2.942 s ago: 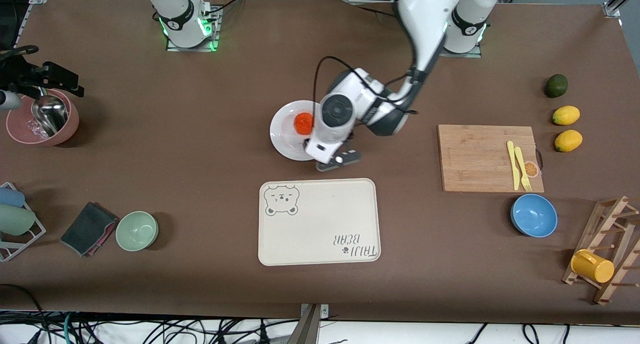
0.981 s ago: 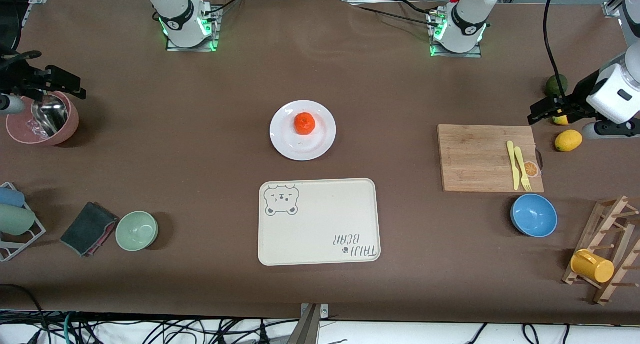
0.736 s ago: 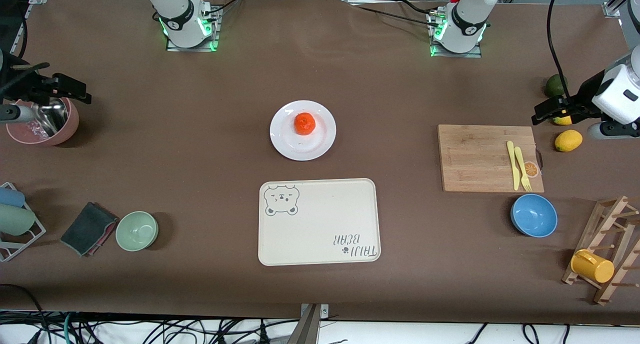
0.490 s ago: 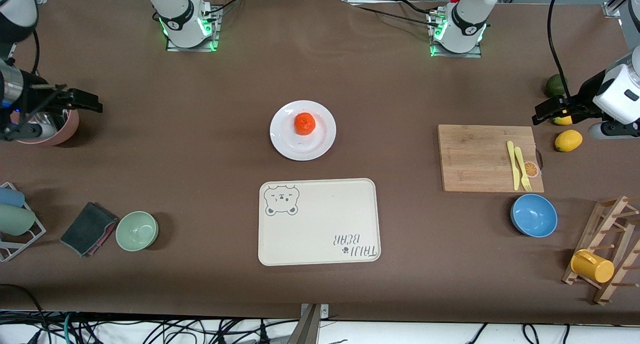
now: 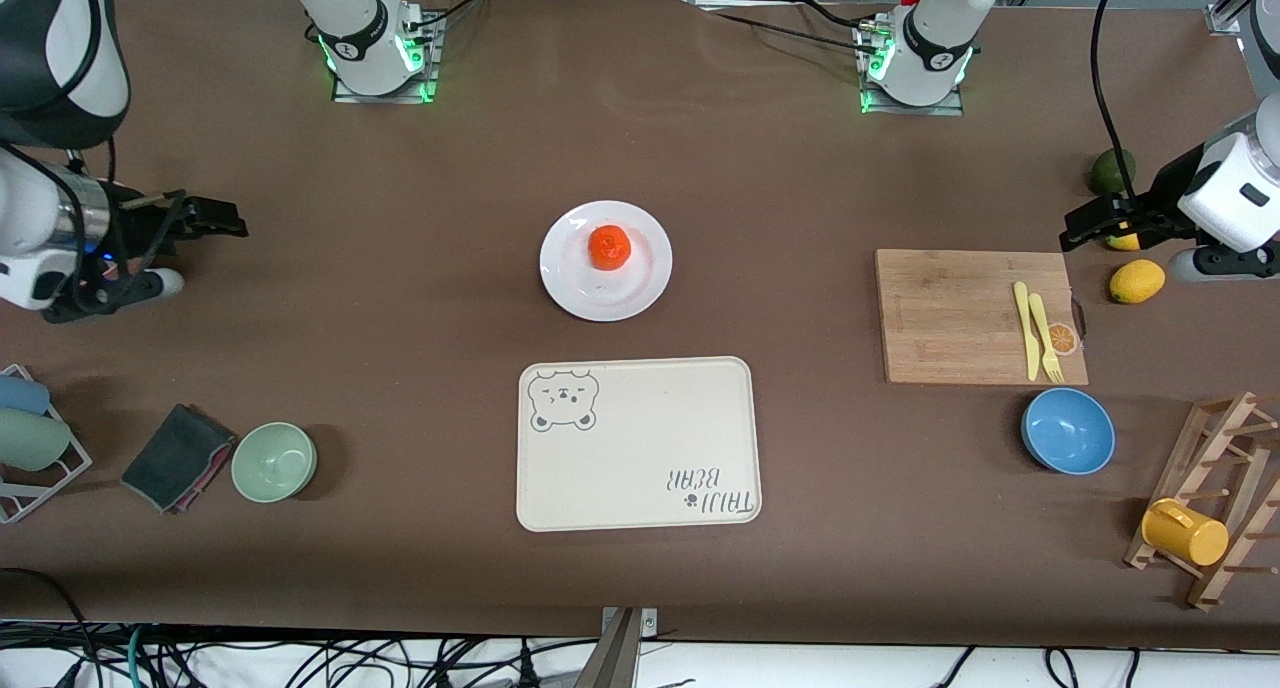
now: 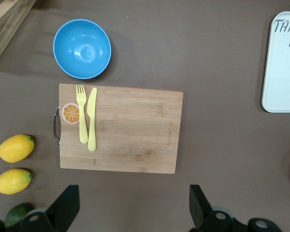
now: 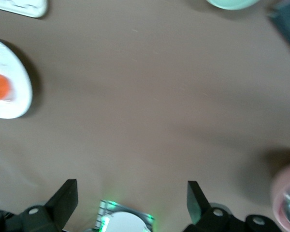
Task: Place orange and plate with both arms
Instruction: 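Reach the right gripper toward the rim of the white plate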
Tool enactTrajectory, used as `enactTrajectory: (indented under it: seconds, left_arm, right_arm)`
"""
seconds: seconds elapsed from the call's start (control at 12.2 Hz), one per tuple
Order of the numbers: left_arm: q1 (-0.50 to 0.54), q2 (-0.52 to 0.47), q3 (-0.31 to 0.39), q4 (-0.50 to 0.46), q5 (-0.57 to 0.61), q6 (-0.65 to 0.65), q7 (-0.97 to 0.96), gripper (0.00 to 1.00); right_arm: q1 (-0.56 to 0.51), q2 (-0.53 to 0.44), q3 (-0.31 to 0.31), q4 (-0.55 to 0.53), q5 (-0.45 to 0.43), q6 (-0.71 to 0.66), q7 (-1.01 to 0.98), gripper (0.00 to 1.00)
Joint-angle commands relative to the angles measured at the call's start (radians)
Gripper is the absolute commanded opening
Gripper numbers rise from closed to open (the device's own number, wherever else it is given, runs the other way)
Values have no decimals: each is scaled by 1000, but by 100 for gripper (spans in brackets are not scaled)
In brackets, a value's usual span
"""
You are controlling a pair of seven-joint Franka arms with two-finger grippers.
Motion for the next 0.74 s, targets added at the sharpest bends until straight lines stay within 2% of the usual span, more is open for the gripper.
enactTrajectory:
  seconds: [0.0, 0.25, 0.41, 0.49, 0.65]
  left_arm:
    - [5, 6, -8, 16, 28, -12, 9, 100]
    - [5, 6, -8, 16, 28, -14, 9, 100]
    - [5, 7, -8, 16, 28, -13, 9, 100]
    - [7, 6, -5, 16, 28, -14, 17, 100]
    - [8, 6, -2, 16, 28, -15, 18, 100]
  right_arm:
    - [-5, 105, 3, 55, 183, 33, -34, 100]
    - [33, 170, 2, 29, 332, 119, -20, 100]
    - [37, 156, 9, -134, 485, 276, -22, 100]
    - [37, 147, 49, -202, 545, 341, -29, 100]
    - [37, 139, 136, -323, 607, 502, -29, 100]
